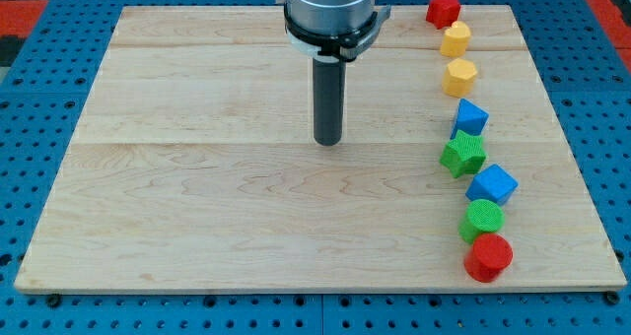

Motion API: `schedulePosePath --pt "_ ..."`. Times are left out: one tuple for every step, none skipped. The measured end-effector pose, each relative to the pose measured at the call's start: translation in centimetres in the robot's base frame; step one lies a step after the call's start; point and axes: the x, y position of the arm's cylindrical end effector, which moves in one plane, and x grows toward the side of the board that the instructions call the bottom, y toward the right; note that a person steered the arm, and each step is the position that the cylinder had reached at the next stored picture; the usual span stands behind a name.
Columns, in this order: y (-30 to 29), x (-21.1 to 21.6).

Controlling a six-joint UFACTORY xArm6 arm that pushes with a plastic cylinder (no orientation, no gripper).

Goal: Move the red circle to the bottom right

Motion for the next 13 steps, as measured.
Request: schedulePosePath --pt "0.0 5.2" --pt "0.0 9.5" --pt "4.4 10.3" --pt "9.5 13.4" --pt "9.5 16.1" --pt "8.9 17.1" --pt "11.1 17.0" --pt "14.8 17.1" --pt "15.1 17.0" --pt "14.8 17.0" --pt "10.5 16.8" --pt "3.0 11.1" --pt "1.9 1.6"
